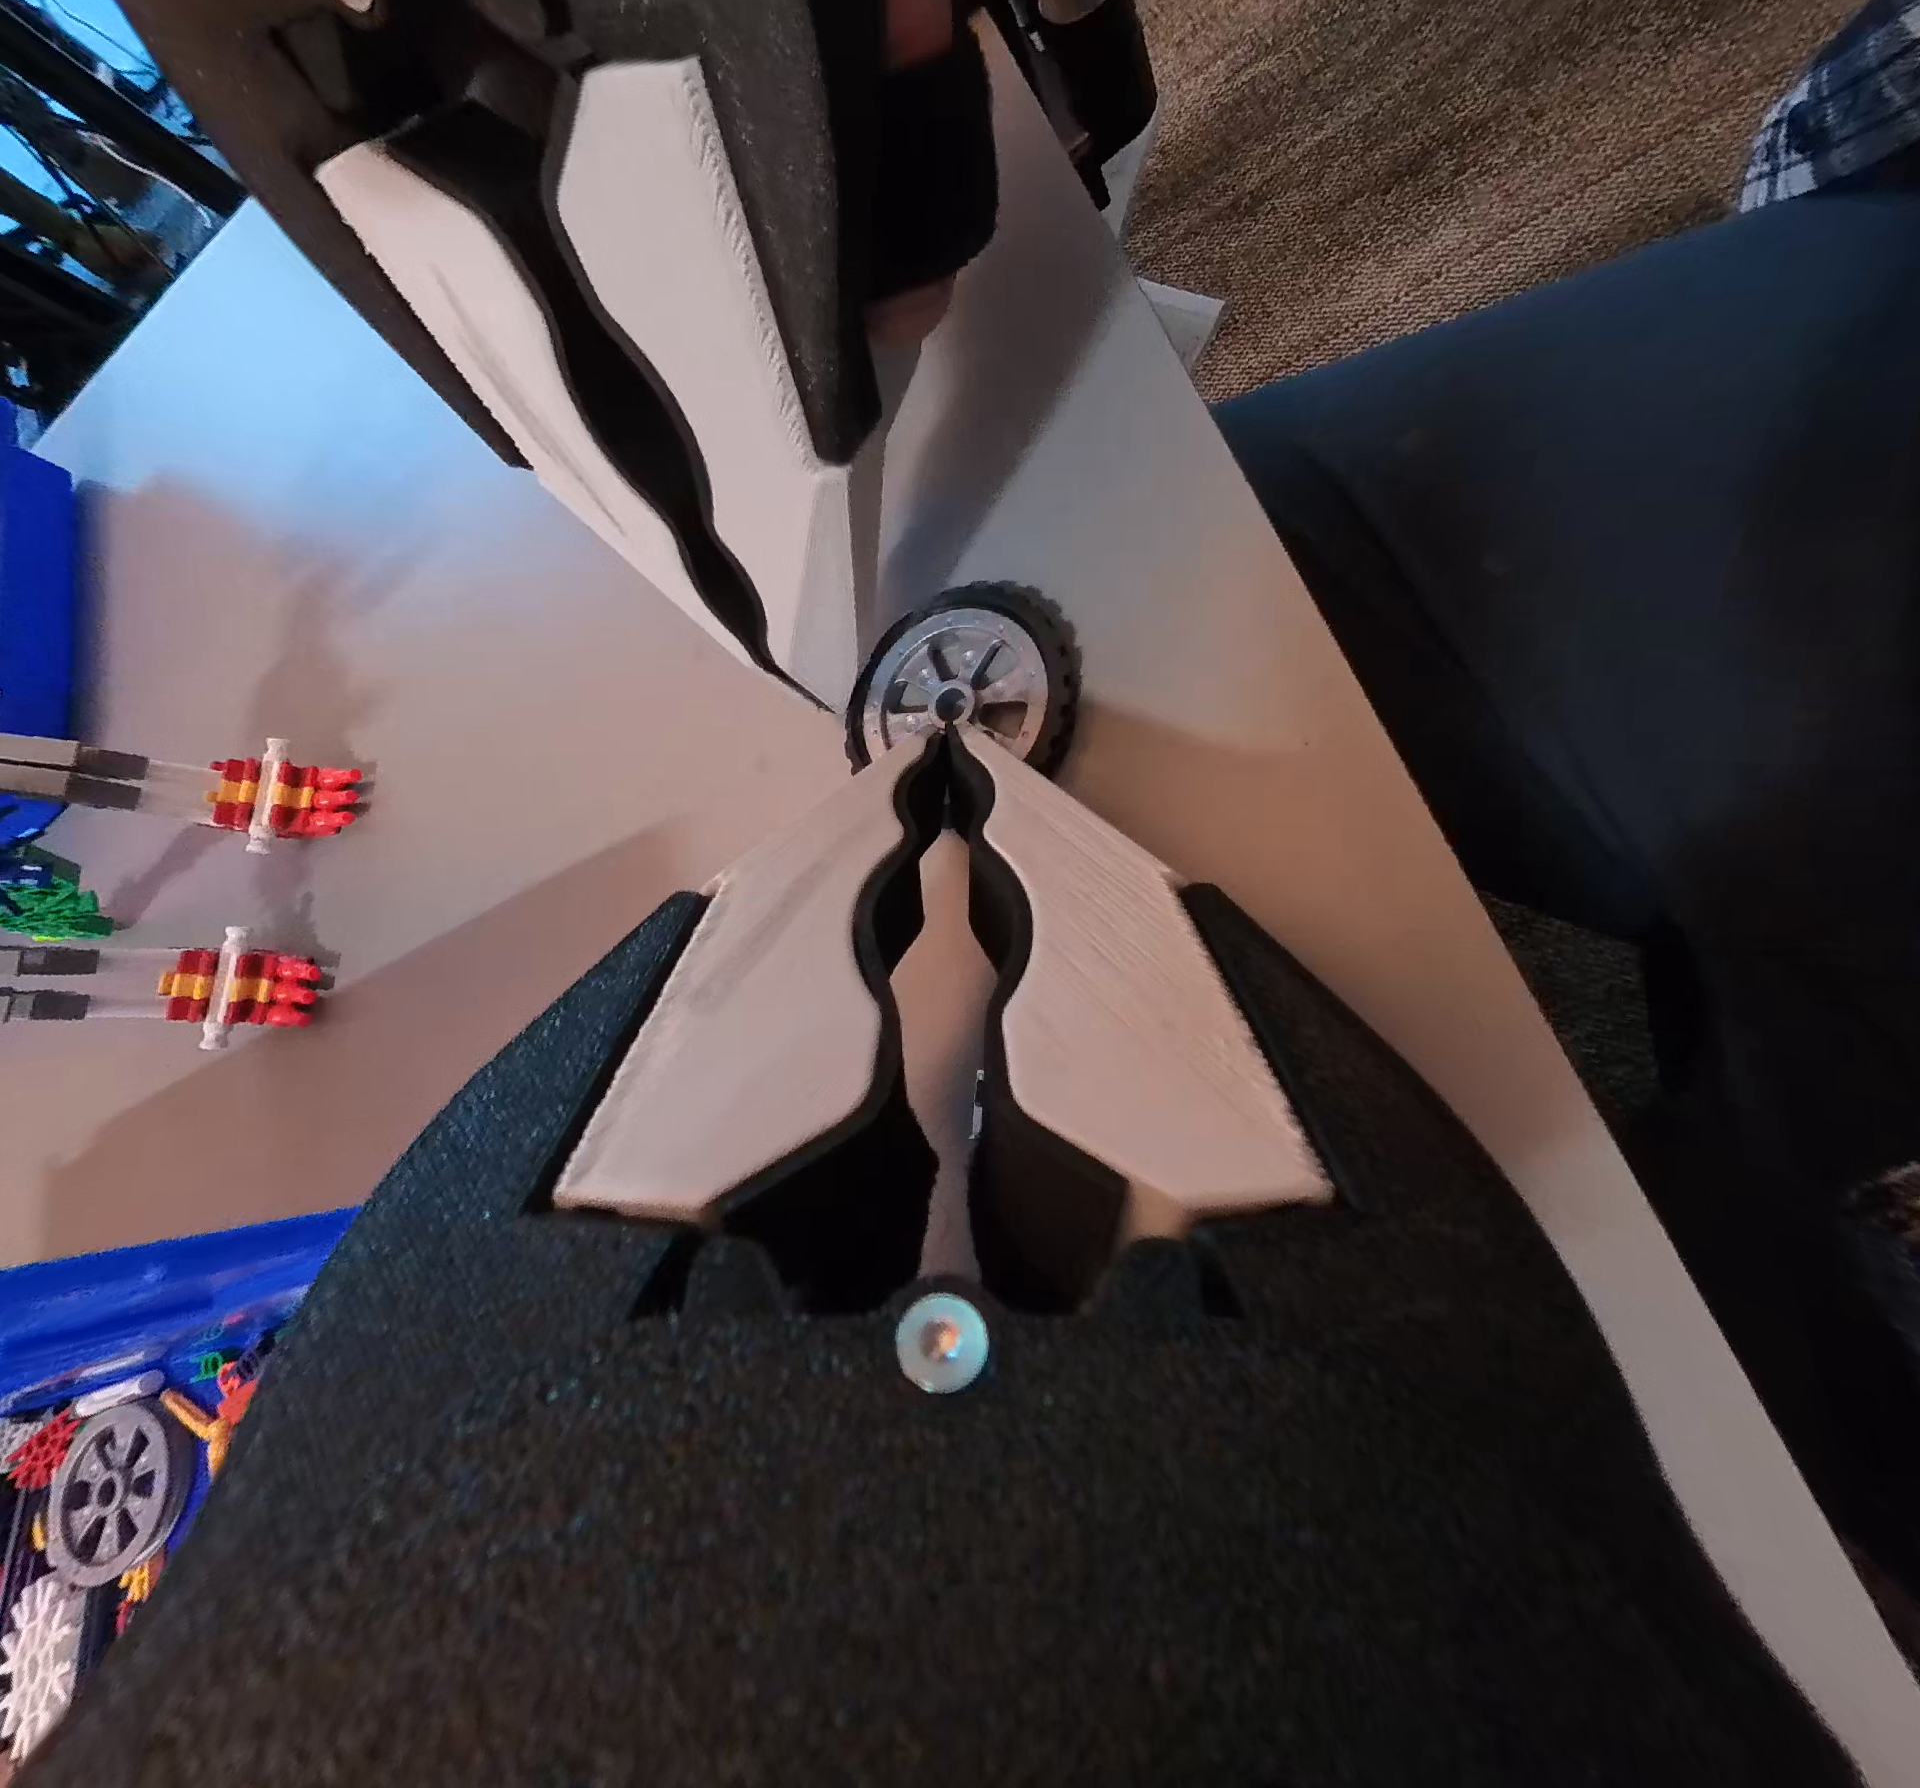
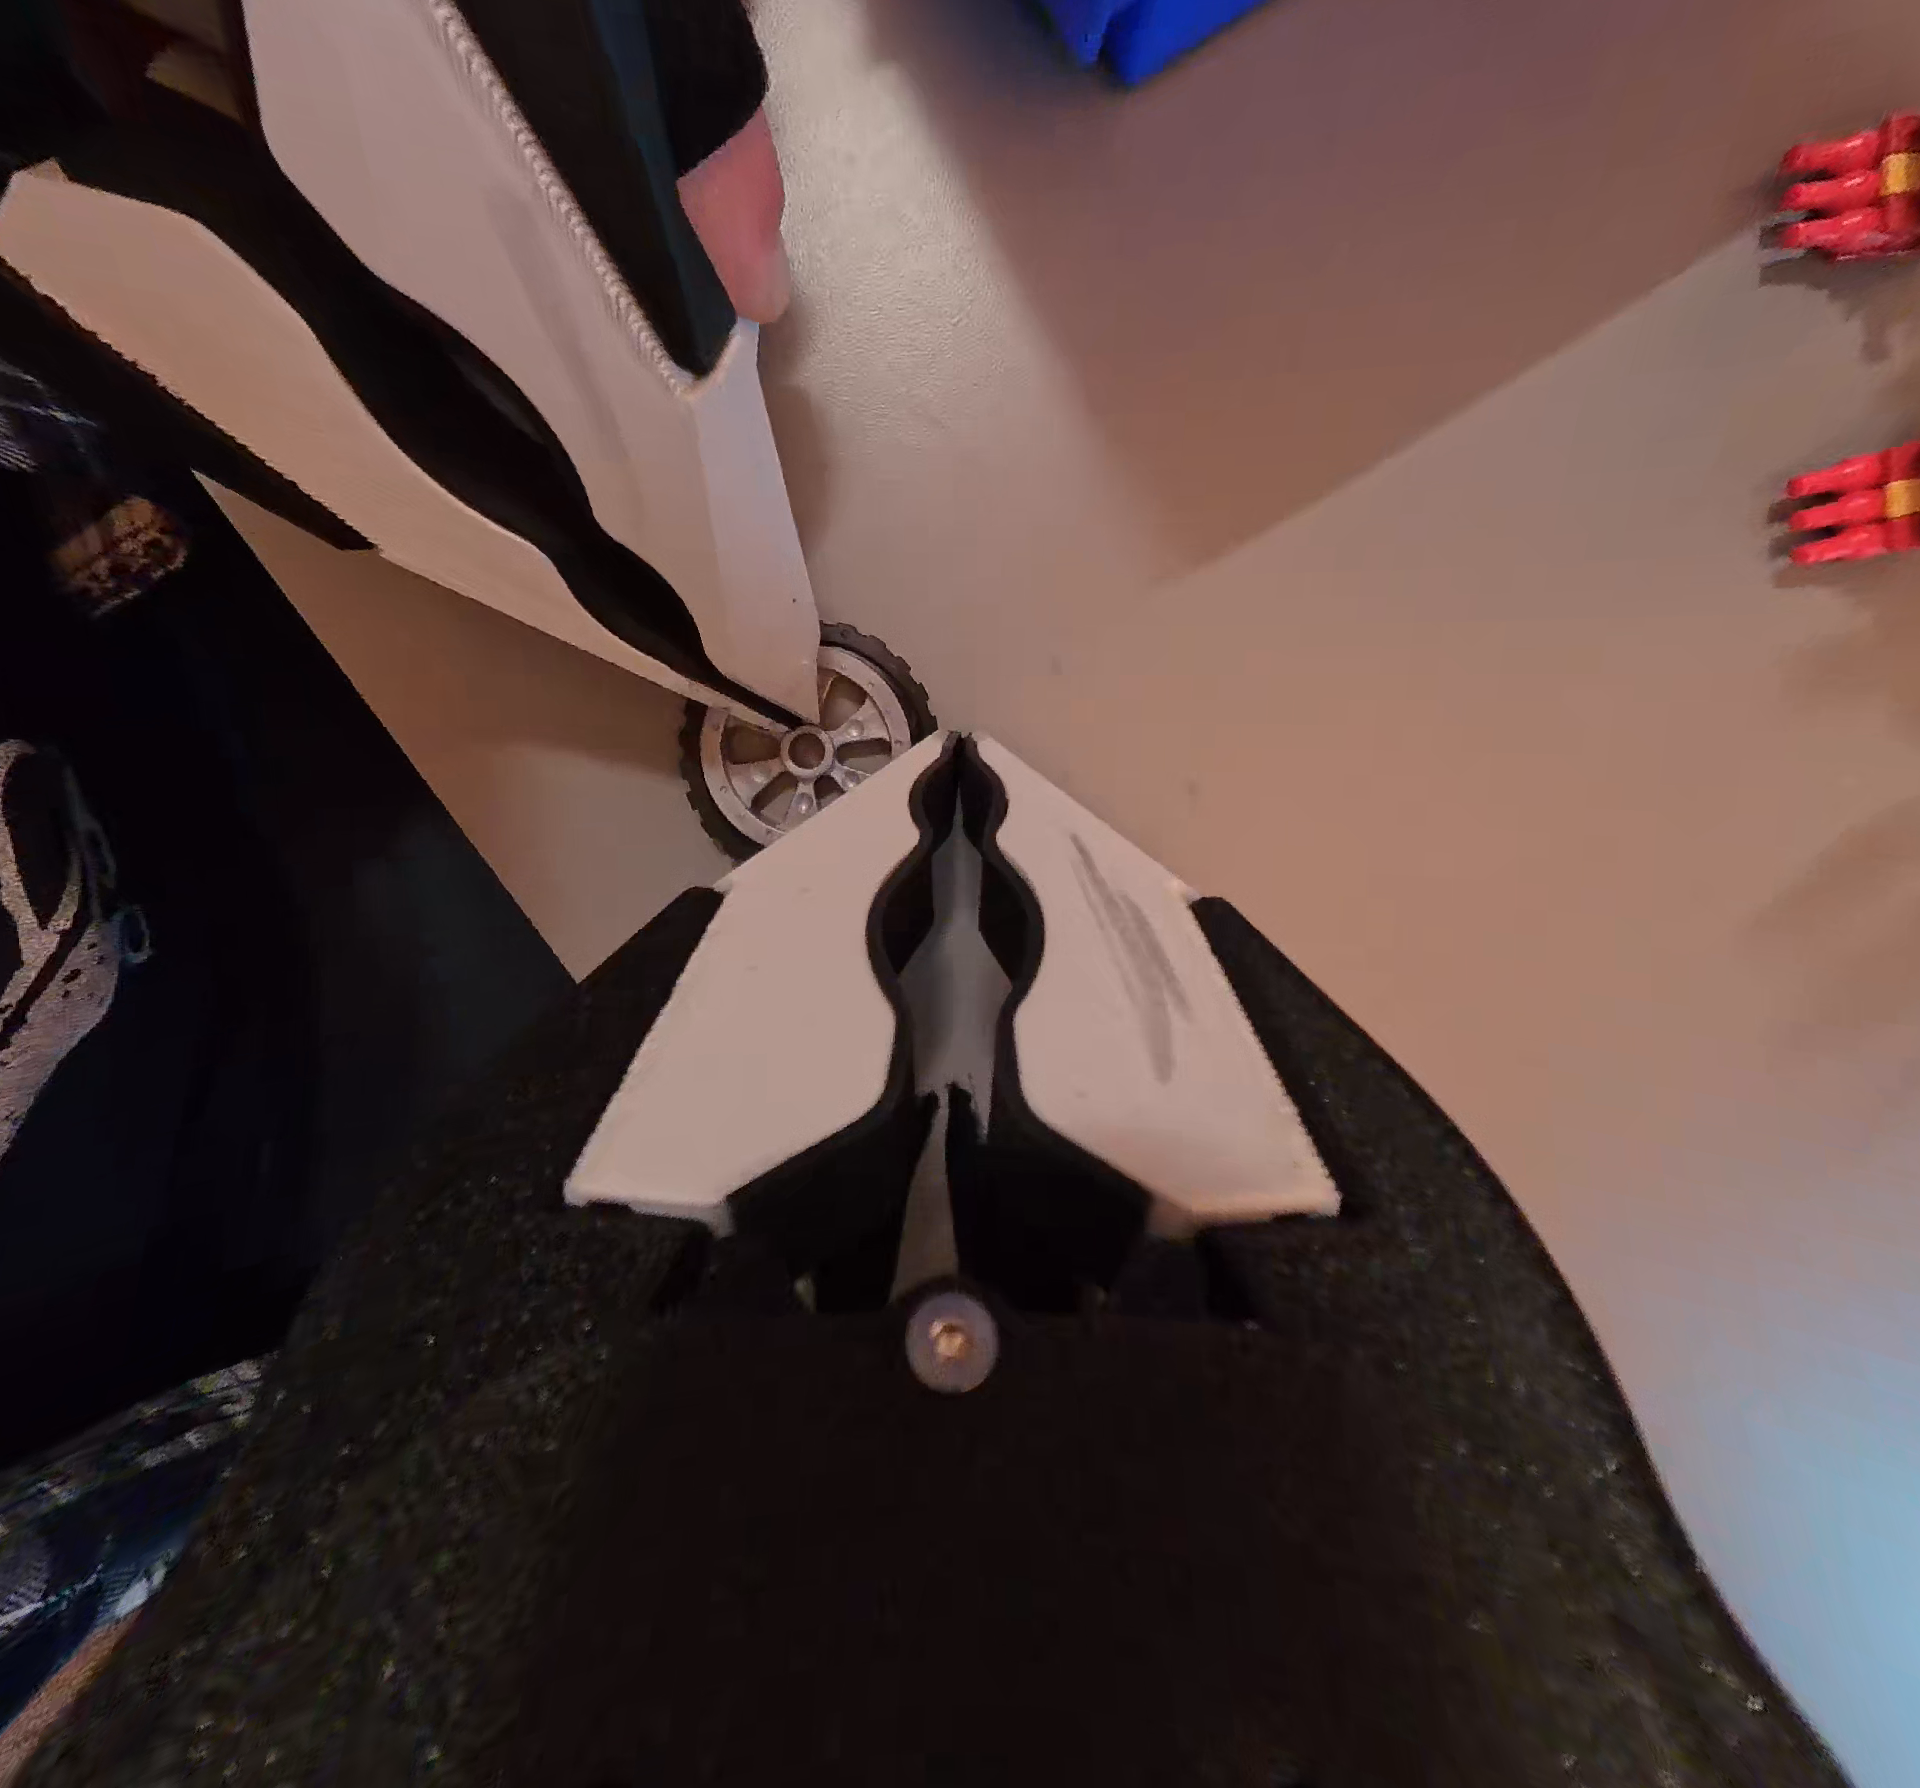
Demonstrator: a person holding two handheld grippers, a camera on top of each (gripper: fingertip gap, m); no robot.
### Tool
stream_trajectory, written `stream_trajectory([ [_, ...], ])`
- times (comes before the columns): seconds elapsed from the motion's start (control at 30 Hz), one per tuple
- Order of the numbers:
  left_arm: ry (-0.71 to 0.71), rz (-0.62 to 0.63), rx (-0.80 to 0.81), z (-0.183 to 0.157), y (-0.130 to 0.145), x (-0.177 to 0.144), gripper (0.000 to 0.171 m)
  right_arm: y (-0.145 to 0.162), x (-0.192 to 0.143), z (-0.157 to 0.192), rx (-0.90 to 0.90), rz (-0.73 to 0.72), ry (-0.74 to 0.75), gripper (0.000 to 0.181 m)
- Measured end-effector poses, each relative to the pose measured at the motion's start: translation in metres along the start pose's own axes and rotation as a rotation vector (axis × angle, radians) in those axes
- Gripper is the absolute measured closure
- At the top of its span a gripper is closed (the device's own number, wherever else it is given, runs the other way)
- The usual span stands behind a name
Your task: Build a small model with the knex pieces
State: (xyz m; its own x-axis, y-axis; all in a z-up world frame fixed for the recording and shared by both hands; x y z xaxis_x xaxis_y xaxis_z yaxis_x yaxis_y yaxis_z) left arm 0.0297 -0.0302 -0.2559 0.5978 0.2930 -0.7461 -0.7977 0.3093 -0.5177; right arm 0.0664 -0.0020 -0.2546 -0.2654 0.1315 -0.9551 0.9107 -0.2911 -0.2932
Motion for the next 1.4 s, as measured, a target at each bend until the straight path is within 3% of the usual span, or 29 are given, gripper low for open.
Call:
stream_trajectory([
  [0.4,0.007,-0.028,0.029,-0.002,-0.001,-0.001,0.171,0.012,-0.006,0.005,0.029,-0.052,0.003,0.179],
  [0.57,0.051,-0.041,0.020,-0.003,0.001,-0.004,0.171,0.023,-0.012,0.010,0.097,-0.134,-0.018,0.137],
  [0.6,0.051,-0.041,0.017,-0.002,0.002,-0.005,0.171,0.026,-0.012,0.013,0.103,-0.151,-0.036,0.136],
  [0.73,0.034,-0.033,0.016,0.001,0.003,-0.004,0.167,0.028,-0.011,0.030,0.059,-0.215,-0.097,0.135],
  [1.0,0.041,-0.028,-0.013,0.002,0.005,-0.004,0.171,0.016,-0.003,0.035,0.011,-0.270,-0.023,0.140],
  [1.2,0.046,-0.023,-0.009,0.000,0.006,-0.004,0.171,0.015,-0.003,0.037,-0.048,-0.222,0.045,0.144],
  [1.4,0.039,-0.025,-0.009,0.001,0.008,-0.006,0.171,0.016,-0.003,0.036,0.006,-0.262,0.019,0.141],
])
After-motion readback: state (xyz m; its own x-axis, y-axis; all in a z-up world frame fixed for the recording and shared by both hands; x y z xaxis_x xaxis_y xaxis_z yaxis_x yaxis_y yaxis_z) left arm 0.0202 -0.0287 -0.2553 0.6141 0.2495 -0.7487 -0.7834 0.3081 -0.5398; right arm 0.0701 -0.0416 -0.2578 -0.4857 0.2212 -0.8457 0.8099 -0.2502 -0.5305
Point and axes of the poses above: each gripper's, where its closed fingertips meet, x out along the fingers, y out of its underside, z = x × y across the jaws, the point moved 3 cm from there along -x, back along the fingers, and after that the axes turned 10 degrees about z, right-handed, at the moved point
